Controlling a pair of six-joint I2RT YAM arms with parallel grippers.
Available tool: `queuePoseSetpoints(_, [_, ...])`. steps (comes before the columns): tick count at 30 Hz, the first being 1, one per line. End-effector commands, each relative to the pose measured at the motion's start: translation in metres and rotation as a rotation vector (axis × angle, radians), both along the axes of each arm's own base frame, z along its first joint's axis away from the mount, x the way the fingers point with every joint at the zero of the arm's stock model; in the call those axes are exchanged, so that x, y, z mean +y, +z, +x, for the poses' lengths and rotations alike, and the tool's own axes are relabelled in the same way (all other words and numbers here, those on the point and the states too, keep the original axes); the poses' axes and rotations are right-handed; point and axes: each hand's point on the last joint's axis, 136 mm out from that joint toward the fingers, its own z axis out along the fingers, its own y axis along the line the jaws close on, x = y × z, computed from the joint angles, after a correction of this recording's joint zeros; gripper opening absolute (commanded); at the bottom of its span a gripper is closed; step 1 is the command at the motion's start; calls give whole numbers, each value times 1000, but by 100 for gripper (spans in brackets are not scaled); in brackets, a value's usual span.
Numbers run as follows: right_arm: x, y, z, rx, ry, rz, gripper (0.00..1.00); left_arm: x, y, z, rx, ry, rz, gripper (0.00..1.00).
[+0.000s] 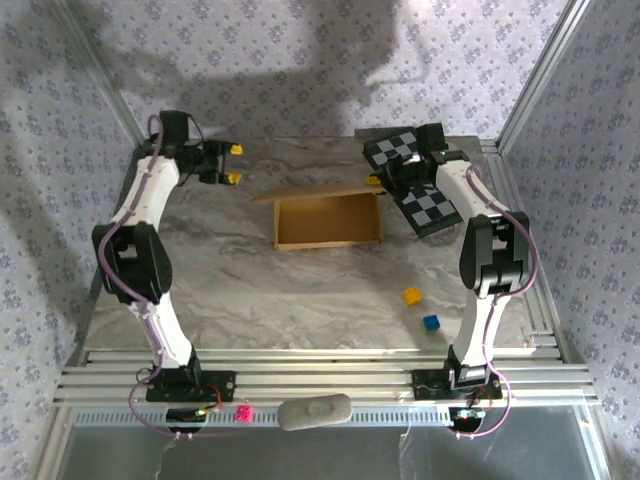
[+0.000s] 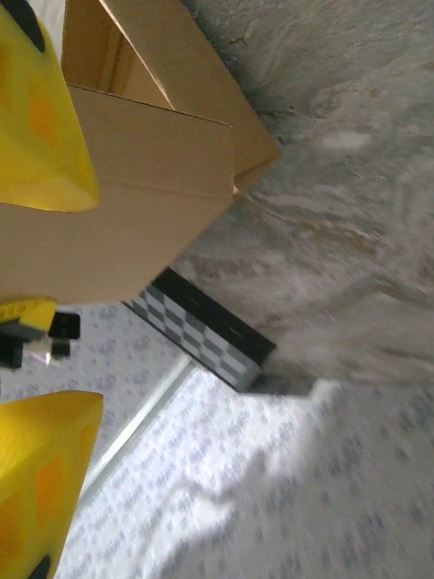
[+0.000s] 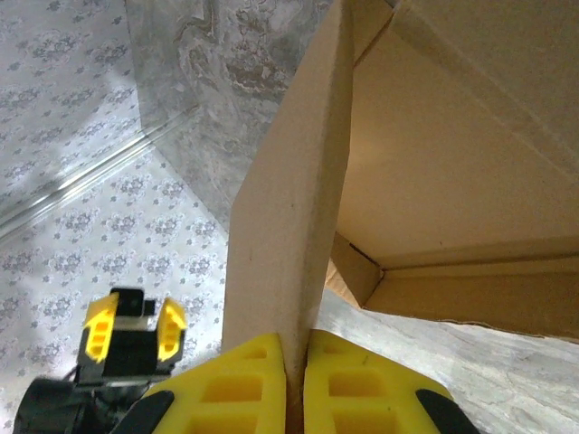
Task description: Fold the paper box
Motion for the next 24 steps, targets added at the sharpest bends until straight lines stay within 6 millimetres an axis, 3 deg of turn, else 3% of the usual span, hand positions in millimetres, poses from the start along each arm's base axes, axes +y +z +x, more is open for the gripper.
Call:
queuePoseSetpoints(1, [0,5,1,1,18,30,0,-40,-8,-1,2,-152,-25,56])
queuePoseSetpoints(10, [-2,11,8,6,-30,89,0,-43,-38,-17,90,-201,29,57])
queuePoseSetpoints(24, [1,23,14,-3,-60,124,0,-64,-11,-12,39,-155,-69,56])
